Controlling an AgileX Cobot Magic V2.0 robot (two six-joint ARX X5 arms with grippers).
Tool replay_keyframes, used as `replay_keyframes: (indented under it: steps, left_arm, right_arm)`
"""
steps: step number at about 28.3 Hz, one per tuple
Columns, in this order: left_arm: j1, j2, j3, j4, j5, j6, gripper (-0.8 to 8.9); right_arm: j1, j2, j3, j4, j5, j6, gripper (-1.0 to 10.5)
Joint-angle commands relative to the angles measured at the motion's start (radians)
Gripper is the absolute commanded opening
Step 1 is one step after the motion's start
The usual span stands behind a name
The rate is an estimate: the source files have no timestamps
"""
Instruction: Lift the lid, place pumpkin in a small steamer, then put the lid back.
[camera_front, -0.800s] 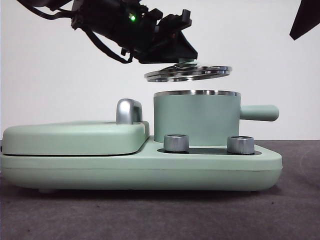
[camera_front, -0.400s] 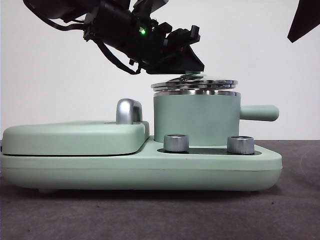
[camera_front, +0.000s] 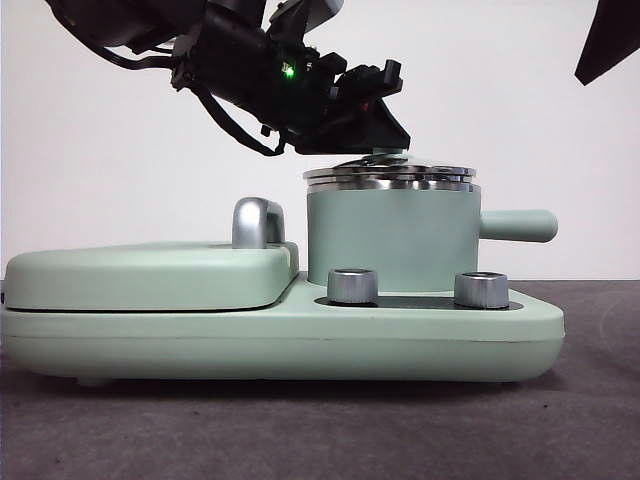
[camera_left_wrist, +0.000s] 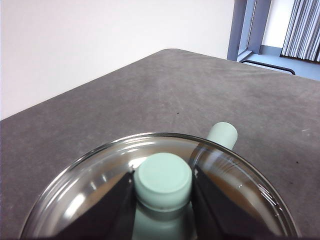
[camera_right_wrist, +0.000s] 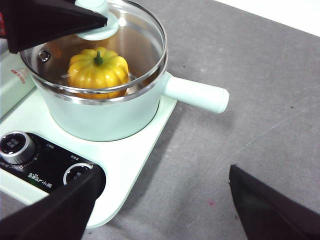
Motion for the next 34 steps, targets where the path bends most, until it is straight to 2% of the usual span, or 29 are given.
replay_keyframes:
  steps: [1, 29, 30, 34]
  left_arm:
    - [-0.011, 0.018, 0.03, 0.026, 0.006, 0.014, 0.1]
    - [-0.015, 0.051, 0.03, 0.026, 0.007, 0.006, 0.1]
    - [-0.015, 0.051, 0.03, 0.026, 0.006, -0.001, 0.19]
    - [-0.015, 0.05, 0.03, 0.024, 0.007, -0.016, 2.09]
  right_arm:
    - [0.005, 0.005, 0.004, 0.012, 0.002, 0.013, 4.0]
    - [0.005, 0.005, 0.005, 0.013, 0.002, 0.016, 4.0]
    - [0.005, 0.005, 0.004, 0.013, 0.002, 0.016, 4.0]
    - [0.005, 0.005, 0.005, 0.01, 0.002, 0.016, 4.0]
